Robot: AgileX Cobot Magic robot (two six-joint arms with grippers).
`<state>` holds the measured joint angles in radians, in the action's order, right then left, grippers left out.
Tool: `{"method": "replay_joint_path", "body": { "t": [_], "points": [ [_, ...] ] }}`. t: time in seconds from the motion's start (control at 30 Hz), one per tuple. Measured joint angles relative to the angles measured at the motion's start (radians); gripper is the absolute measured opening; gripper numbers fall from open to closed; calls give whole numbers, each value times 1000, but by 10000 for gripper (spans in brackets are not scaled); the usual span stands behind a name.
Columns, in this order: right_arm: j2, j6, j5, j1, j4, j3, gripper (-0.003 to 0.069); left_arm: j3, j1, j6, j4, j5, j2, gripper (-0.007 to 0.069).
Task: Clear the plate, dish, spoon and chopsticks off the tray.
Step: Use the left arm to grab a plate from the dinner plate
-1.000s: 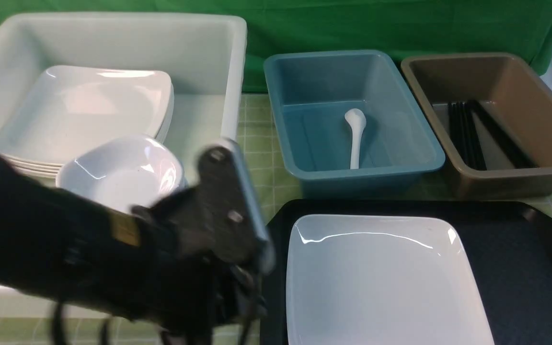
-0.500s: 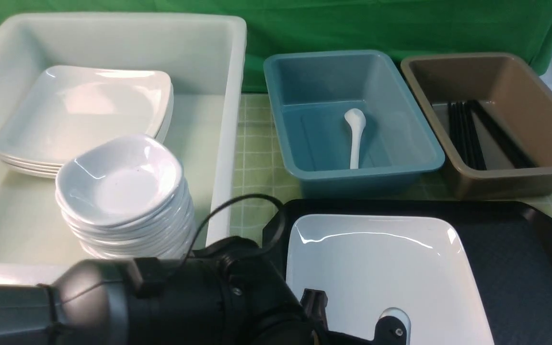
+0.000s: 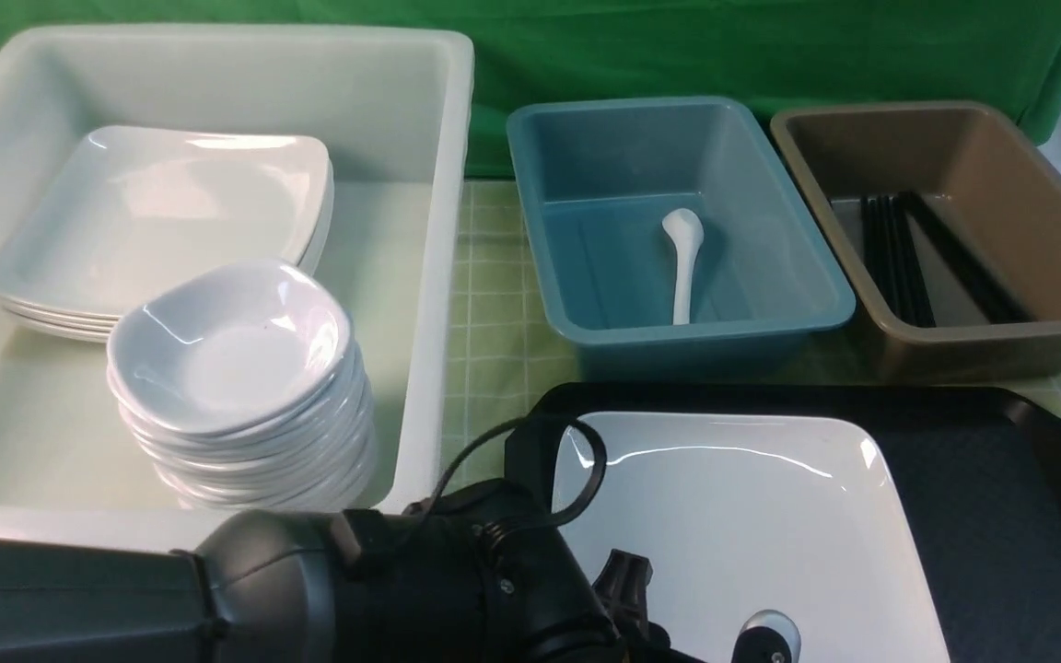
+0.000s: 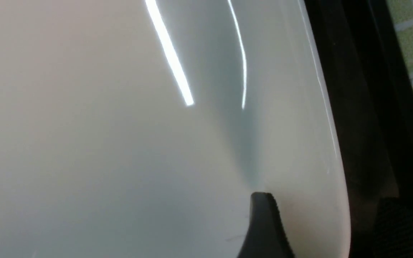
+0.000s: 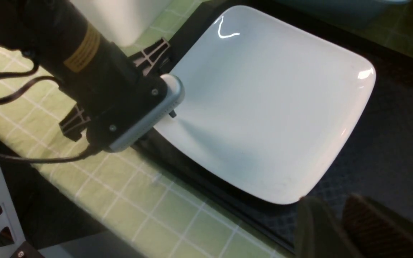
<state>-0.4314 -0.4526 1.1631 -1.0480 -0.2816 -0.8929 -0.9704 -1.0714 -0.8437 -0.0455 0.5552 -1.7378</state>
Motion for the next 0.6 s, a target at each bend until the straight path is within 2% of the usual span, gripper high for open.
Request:
{"method": "replay_joint_path", "body": {
  "t": [0.2, 0.27, 0.37, 0.47, 0.6],
  "points": [
    [0, 0, 0, 0, 0, 0, 158, -3, 0, 6, -40, -25, -44, 380],
    [0, 0, 0, 0, 1, 0, 162, -10, -1, 56, -76, -25, -57, 377],
    [0, 0, 0, 0, 3, 0, 163, -19, -3, 121, -115, -28, -70, 342],
    [0, 0, 0, 0, 9, 0, 163, -22, -15, 155, -142, -23, -75, 248],
    [0, 0, 0, 0, 17, 0, 164, -22, -39, 165, -171, -12, -61, 229]
  ]
}}
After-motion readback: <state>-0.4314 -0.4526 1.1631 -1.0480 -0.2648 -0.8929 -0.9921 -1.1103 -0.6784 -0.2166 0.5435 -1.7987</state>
